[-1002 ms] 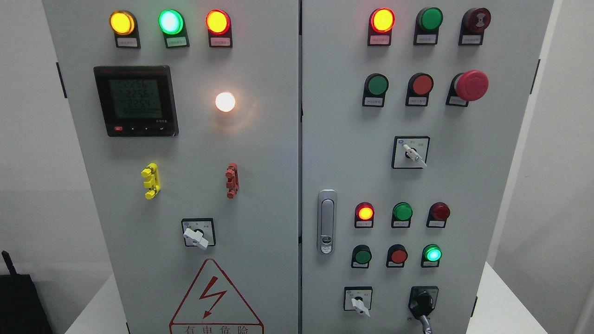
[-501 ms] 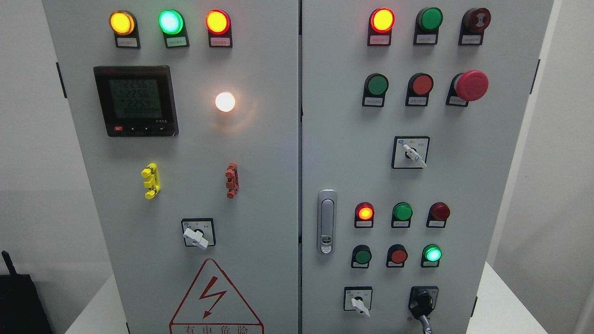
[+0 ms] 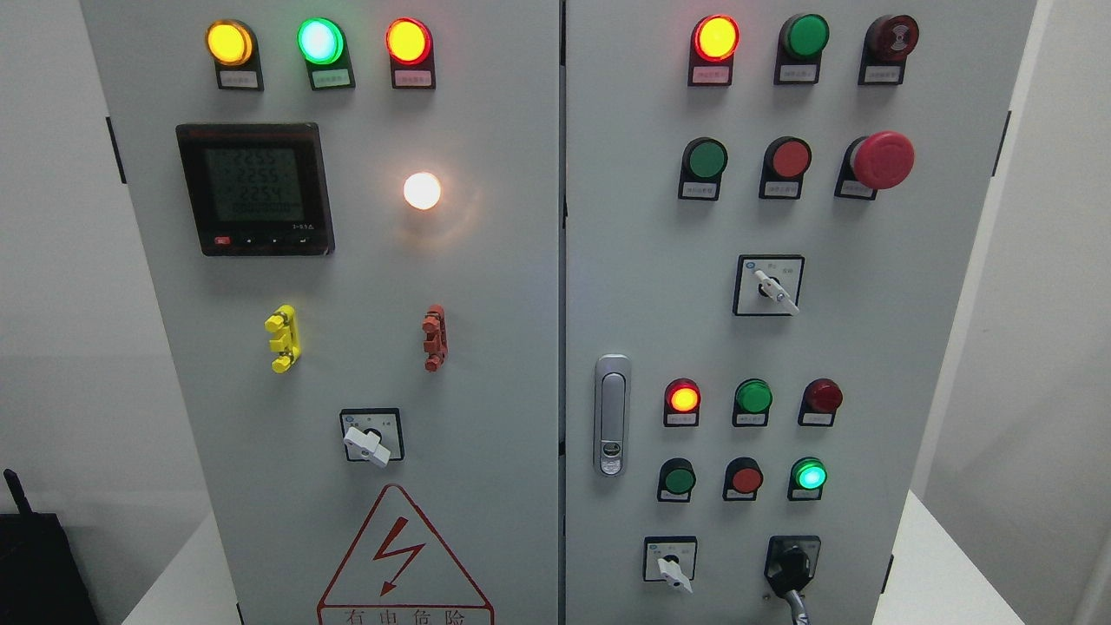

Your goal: Trip black knob to open circuit

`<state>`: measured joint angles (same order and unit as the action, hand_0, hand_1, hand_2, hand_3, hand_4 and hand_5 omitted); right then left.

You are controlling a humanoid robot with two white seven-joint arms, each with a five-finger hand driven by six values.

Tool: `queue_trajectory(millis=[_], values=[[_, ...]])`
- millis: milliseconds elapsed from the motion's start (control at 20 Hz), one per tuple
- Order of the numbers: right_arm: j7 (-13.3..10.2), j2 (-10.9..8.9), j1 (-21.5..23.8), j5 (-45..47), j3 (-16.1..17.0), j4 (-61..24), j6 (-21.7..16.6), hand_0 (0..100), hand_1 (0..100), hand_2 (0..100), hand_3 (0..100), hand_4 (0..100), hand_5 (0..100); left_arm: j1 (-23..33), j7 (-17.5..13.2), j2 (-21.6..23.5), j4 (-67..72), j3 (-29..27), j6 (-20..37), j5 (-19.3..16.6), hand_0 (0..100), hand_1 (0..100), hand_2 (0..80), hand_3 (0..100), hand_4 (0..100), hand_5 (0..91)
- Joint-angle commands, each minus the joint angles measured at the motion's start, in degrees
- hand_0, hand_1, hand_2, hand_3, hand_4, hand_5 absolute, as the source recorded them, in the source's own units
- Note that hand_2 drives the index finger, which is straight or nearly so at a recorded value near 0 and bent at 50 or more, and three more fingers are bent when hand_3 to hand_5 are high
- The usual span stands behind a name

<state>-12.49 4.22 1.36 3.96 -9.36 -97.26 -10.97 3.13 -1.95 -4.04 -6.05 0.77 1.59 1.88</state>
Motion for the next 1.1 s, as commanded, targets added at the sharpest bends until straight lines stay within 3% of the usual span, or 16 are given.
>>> queue_trajectory(millis=[0, 1052], values=[[1.7, -0.09, -0.8, -0.2, -0.8, -3.5, -1.5, 95, 97, 0, 100, 100, 94, -0.1, 0.0, -0.1, 0.0, -0.1, 0.1, 0.1, 12, 39, 0.0, 0, 0, 0.0], [1.7, -0.53, 0.0, 0.4, 1.2, -3.5, -1.5, 95, 97, 0, 100, 100, 94, -0.1, 0.0, -0.1, 0.0, -0.1, 0.1, 0.1, 12, 39, 0.0, 0, 0, 0.0]])
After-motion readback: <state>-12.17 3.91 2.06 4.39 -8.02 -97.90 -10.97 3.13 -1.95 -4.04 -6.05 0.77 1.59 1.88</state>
